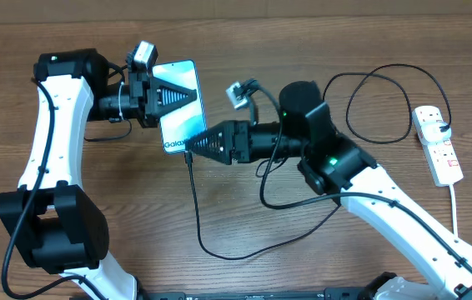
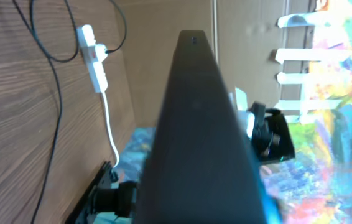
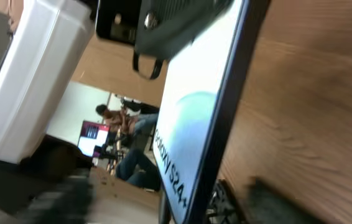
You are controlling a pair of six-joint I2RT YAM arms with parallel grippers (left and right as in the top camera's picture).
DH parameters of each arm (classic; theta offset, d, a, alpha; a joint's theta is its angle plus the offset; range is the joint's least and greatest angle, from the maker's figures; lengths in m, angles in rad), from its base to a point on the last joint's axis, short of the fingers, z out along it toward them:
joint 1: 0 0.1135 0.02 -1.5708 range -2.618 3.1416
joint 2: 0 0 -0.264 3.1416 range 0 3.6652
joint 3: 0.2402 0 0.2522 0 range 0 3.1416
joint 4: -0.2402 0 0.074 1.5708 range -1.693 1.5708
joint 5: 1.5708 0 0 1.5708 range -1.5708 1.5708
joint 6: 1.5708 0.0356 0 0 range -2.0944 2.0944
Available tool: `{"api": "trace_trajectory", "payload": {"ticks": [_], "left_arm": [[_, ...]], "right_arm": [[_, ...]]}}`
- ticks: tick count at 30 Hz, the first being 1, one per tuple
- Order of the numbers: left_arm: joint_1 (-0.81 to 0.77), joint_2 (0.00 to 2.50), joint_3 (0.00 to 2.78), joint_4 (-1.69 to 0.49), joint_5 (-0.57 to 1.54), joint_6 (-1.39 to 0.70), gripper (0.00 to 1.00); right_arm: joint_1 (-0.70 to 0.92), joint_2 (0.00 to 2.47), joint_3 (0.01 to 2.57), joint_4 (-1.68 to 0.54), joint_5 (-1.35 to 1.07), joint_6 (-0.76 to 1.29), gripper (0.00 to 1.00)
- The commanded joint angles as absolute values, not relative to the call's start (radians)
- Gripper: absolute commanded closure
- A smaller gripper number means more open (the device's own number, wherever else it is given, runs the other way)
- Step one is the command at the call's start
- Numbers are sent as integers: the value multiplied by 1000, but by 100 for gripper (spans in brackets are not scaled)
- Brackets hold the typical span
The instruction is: Plug charger to phone and switch on socket
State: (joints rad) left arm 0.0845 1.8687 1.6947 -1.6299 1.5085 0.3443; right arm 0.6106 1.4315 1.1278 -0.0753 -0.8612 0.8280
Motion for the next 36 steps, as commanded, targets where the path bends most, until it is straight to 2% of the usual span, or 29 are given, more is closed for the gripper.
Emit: {"api": "trace_trajectory", "payload": {"ticks": [1,8,14,16,20,21,27,36], "left_arm": [[76,1863,1697,-1617,1519,360,96],[79,1863,1697,-1558,1514,358,96],[78,1863,1697,-1555,1513,358,96],[78,1863,1697,-1562,1515,358,96],[77,1863,1697,-1580,1515,358,96],[77,1863,1697,-1586,1515,358,96],[64,1863,1697,-1623,1513,358,96],[17,1863,1697,-1617,1538,359,96]], "right_arm": [[608,1420,1150,-105,-915,786,0],[593,1420,1150,-317,-1040,606,0],[595,1420,1150,-377,-1049,573,0],[595,1420,1150,-367,-1049,574,6],[595,1420,1150,-325,-1050,576,32],[595,1420,1150,-314,-1050,579,35],[595,1420,1150,-253,-1048,632,36],[596,1420,1150,-240,-1049,659,53]]}}
